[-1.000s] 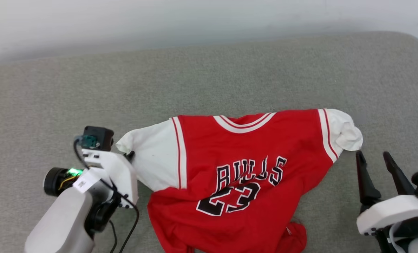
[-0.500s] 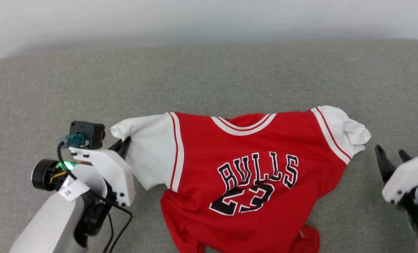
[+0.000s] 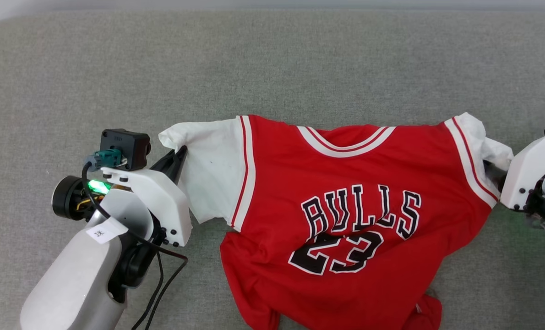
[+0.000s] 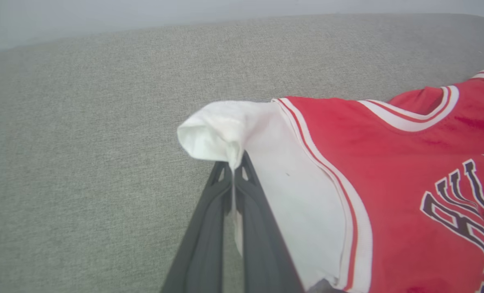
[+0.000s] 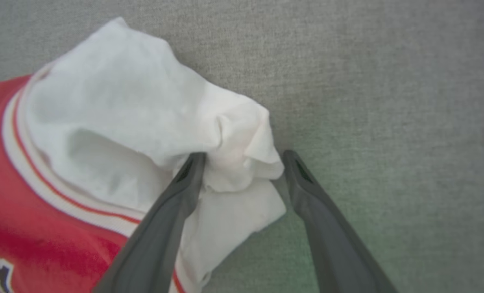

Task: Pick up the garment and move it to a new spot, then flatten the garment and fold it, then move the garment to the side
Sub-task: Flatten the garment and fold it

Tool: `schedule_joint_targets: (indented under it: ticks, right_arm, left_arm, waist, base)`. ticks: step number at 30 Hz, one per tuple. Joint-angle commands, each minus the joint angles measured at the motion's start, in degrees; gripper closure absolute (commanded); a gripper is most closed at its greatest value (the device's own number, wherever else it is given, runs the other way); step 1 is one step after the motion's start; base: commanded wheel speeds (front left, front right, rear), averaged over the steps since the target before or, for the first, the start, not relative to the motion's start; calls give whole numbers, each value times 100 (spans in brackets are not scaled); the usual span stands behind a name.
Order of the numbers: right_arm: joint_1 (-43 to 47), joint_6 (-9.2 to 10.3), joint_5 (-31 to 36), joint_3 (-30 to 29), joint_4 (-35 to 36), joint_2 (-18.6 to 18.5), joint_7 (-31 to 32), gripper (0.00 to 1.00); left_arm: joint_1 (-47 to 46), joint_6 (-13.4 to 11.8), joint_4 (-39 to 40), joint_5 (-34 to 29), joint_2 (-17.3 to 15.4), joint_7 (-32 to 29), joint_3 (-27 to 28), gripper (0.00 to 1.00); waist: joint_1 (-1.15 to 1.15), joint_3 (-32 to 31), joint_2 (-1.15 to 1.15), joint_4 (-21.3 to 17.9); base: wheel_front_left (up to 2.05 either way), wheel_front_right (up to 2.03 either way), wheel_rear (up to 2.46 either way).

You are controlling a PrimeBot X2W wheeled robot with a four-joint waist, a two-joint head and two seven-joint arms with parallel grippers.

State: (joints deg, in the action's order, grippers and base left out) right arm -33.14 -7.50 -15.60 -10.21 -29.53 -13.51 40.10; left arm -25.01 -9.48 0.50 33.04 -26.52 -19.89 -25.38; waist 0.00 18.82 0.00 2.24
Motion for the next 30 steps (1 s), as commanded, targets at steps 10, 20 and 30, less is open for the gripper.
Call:
schedule_joint_targets:
  ticks: [10, 20, 30]
  right_arm:
    - [58, 5, -246, 531, -574, -111, 424, 100]
    - [-288, 3, 31, 558, 329, -296, -461, 100]
    - [-912, 3, 306, 497, 757, -432, -722, 100]
  left_arm:
    - [-103, 48, -193, 34, 28, 149, 6, 100]
    - [-373, 25, -153, 184, 71, 464, 305, 100]
    - [-1700, 379, -1145, 421, 328, 783, 581, 100]
  waist:
    - [0, 57, 0, 16]
    - [0, -435, 0, -250]
    - [0, -629, 0, -440]
  base:
    - [0, 0, 0]
    - [0, 0, 0]
    - [0, 0, 0]
